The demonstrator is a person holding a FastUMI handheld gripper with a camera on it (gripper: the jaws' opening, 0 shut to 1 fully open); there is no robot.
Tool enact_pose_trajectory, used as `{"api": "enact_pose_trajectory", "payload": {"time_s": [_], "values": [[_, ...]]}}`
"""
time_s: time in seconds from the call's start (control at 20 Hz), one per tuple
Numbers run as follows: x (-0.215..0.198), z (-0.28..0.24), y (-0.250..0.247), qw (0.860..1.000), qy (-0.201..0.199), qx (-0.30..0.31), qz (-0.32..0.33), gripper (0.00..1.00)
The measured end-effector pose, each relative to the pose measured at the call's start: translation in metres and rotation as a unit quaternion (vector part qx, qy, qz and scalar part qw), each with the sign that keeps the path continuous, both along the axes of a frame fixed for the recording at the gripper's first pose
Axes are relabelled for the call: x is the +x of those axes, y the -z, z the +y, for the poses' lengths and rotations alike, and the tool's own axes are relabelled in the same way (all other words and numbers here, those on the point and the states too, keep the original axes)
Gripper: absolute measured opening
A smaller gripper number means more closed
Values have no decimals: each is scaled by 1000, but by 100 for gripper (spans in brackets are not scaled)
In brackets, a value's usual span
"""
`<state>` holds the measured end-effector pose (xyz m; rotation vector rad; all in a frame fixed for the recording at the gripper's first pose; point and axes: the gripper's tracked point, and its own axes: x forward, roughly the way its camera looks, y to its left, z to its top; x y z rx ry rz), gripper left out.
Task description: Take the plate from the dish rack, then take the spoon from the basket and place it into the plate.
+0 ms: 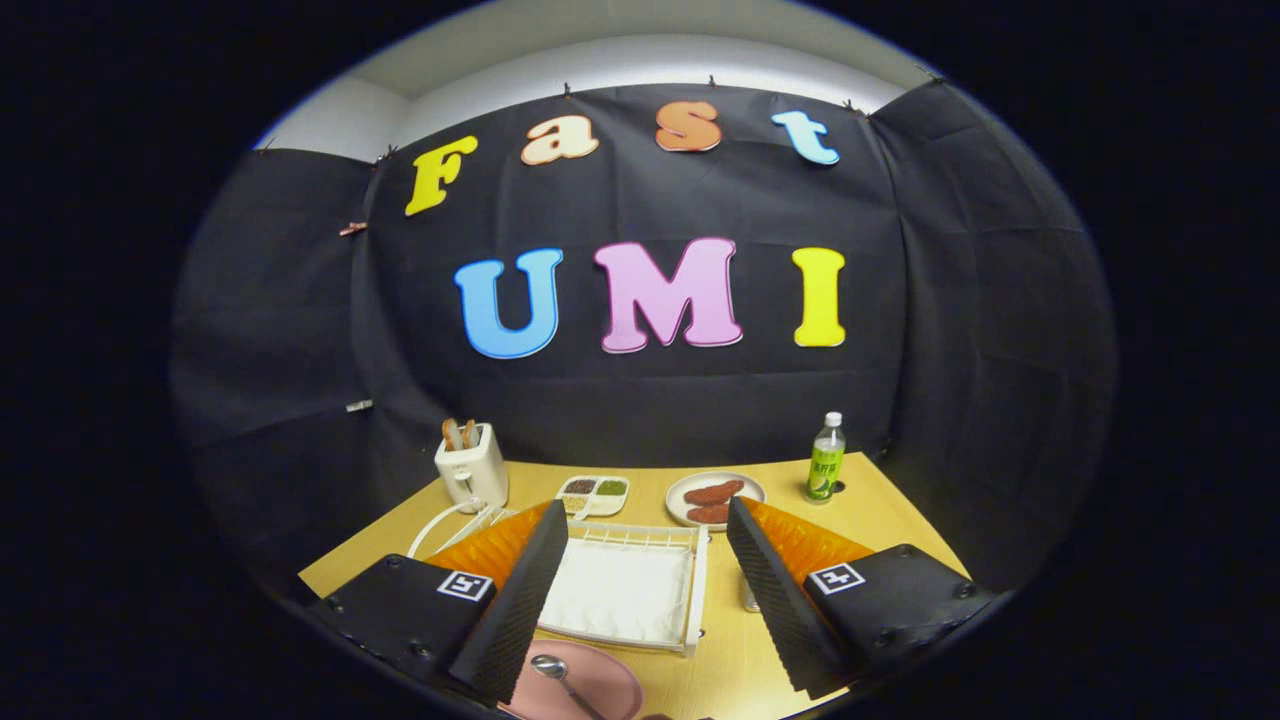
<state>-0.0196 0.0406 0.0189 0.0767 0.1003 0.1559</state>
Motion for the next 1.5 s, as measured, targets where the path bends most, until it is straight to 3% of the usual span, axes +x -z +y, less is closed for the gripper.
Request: {"api": "enact_pose_trajectory", "payload": {"time_s": [0.3, 0.45, 1.1, 1.5], "values": [[-18, -62, -52, 997, 54, -7, -50, 98], [-23, -74, -62, 997, 61, -9, -54, 98], [-13, -61, -49, 999, 15, -17, -37, 98], [-10, -53, -48, 999, 9, -21, -40, 98]]}}
